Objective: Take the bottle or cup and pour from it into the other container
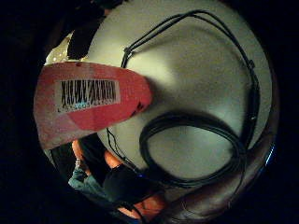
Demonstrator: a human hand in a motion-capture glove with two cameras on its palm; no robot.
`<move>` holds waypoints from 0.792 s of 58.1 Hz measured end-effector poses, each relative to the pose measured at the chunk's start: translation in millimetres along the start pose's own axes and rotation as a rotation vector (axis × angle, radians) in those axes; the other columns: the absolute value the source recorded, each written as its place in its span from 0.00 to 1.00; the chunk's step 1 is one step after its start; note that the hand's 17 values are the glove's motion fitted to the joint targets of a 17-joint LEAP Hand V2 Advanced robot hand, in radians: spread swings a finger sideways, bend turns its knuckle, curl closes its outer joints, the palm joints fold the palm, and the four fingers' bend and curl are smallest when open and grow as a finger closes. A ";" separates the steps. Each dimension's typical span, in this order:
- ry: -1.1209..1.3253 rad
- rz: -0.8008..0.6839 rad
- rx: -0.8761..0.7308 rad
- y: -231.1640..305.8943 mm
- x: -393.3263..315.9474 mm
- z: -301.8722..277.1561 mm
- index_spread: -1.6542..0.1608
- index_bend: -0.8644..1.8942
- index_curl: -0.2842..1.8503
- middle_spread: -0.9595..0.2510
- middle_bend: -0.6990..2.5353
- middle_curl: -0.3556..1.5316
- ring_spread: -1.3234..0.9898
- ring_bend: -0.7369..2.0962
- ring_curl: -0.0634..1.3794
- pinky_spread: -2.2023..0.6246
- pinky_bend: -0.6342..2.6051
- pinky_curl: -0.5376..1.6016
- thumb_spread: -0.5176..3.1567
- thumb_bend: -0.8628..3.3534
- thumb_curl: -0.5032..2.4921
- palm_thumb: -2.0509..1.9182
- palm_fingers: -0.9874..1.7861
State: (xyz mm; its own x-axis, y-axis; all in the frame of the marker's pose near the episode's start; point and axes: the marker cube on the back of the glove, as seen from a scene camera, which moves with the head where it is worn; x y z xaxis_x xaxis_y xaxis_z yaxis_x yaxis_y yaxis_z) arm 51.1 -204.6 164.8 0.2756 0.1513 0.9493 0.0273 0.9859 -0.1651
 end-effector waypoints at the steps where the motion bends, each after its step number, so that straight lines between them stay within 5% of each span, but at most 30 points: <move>1: -0.008 0.005 0.013 -3.4 -4.4 1.3 0.71 0.37 0.27 0.64 0.27 0.37 0.52 0.34 0.24 0.86 0.28 0.41 0.36 0.20 0.28 0.67 0.49; 23: -0.136 0.003 0.186 -34.3 -35.4 15.0 0.77 0.39 0.30 0.71 0.29 0.38 0.51 0.37 0.26 0.82 0.25 0.40 0.36 0.21 0.31 0.75 0.70; 33: -0.150 -0.008 0.359 -15.8 -7.4 19.0 0.80 0.39 0.33 0.72 0.30 0.41 0.49 0.38 0.30 0.76 0.26 0.41 0.28 0.20 0.35 0.77 0.79; 46: -0.161 -0.002 0.474 -21.9 -18.9 30.8 0.82 0.39 0.35 0.73 0.31 0.43 0.49 0.39 0.32 0.71 0.27 0.42 0.23 0.20 0.38 0.77 0.81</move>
State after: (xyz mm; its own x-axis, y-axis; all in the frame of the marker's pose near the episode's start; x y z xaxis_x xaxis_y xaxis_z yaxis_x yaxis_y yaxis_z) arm 15.7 -226.9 158.7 0.1231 0.1215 0.9849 -0.4218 0.9048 -0.0589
